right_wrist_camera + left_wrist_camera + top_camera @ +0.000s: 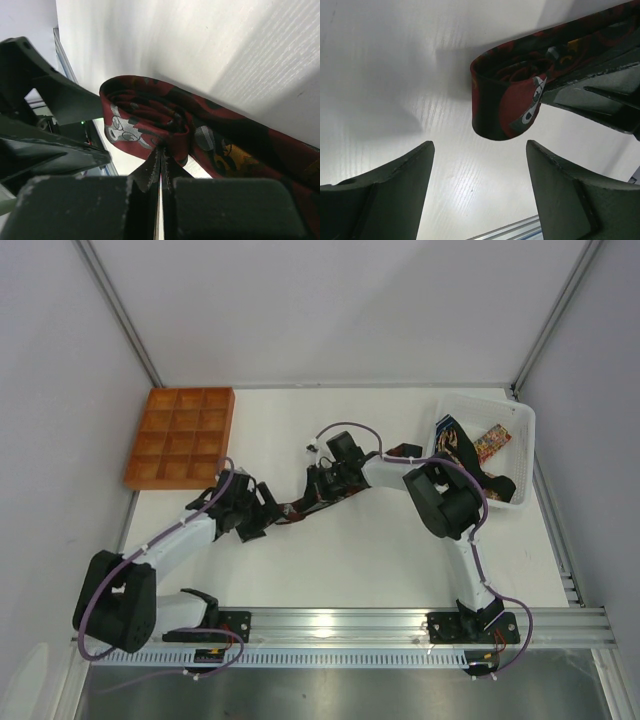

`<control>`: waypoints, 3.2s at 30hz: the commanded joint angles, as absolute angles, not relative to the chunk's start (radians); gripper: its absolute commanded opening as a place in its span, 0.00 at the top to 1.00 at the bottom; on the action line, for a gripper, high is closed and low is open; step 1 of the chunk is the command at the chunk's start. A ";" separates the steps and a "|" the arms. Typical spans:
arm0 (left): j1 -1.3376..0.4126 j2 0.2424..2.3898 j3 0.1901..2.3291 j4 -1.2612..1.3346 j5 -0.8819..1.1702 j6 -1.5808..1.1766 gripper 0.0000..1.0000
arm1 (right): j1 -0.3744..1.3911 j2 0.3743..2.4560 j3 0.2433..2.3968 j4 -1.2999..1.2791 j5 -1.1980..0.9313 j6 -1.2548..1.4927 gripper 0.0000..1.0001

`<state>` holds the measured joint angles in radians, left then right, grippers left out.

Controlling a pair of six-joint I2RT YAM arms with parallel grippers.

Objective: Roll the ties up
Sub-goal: Roll the tie

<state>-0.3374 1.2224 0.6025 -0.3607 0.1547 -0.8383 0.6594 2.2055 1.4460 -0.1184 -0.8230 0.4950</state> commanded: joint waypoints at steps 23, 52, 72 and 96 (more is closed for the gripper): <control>-0.327 1.496 0.749 -0.210 0.140 -0.844 0.43 | 0.635 2.243 1.503 -0.095 -0.851 0.463 1.00; -0.331 1.230 0.796 -0.669 -0.130 -0.726 1.00 | 0.735 2.214 1.427 -0.046 -0.578 0.546 1.00; -0.440 1.463 1.003 -0.813 -0.253 -0.643 0.99 | 0.785 2.169 1.312 0.069 -0.528 0.657 1.00; -0.603 1.583 1.141 -0.916 -0.416 -0.724 1.00 | 0.779 2.203 1.322 0.287 -0.732 0.853 1.00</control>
